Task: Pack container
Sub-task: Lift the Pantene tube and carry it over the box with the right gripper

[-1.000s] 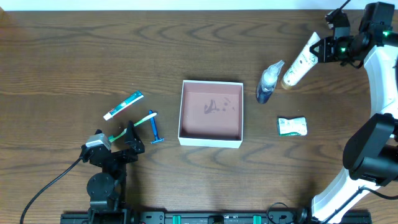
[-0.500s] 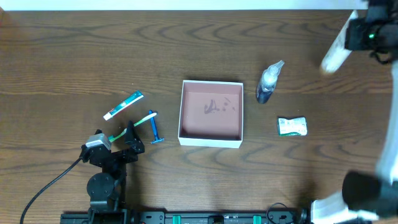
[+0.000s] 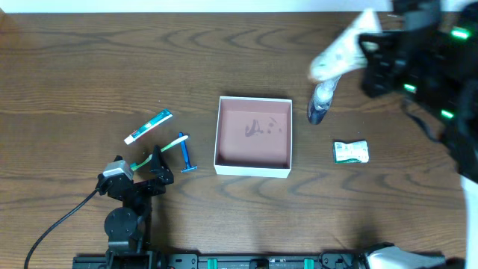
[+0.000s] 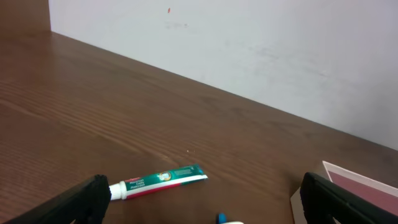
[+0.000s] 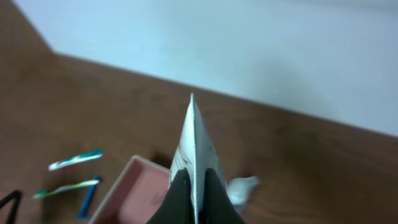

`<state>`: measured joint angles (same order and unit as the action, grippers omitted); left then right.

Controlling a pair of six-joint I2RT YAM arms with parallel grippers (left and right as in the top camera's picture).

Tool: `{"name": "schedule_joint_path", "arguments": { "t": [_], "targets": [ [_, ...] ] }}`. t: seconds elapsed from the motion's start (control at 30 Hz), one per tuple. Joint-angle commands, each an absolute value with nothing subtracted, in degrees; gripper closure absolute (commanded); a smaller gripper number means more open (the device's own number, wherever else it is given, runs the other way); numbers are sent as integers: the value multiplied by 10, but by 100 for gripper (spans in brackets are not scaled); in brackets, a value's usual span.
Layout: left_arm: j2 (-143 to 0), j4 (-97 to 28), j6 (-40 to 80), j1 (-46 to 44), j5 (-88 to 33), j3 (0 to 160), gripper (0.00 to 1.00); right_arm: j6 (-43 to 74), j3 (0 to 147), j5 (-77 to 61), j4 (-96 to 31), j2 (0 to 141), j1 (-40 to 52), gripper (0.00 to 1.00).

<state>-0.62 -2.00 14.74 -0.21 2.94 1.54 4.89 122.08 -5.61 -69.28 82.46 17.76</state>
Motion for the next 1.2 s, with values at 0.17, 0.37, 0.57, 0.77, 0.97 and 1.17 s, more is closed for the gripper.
{"name": "schedule_joint_path", "arguments": {
  "t": [0.17, 0.37, 0.57, 0.77, 0.97, 1.17],
  "targets": [
    [-4, -40, 140, 0, 34, 2, 2, 108, 1216, -4, -675, 954, 285, 99],
    [-4, -40, 140, 0, 34, 2, 2, 129, 1216, -2, -662, 1044, 328, 99],
    [-4, -40, 140, 0, 34, 2, 2, 135, 1216, 2, -640, 1105, 366, 99],
    [-4, -40, 140, 0, 34, 2, 2, 164, 1216, 37, -624, 1141, 392, 99],
    [-4, -40, 140, 0, 34, 2, 2, 187, 1216, 91, -625, 1154, 418, 99],
    [-4, -40, 140, 0, 34, 2, 2, 236, 1212, 217, -625, 1154, 464, 99]
  ]
}}
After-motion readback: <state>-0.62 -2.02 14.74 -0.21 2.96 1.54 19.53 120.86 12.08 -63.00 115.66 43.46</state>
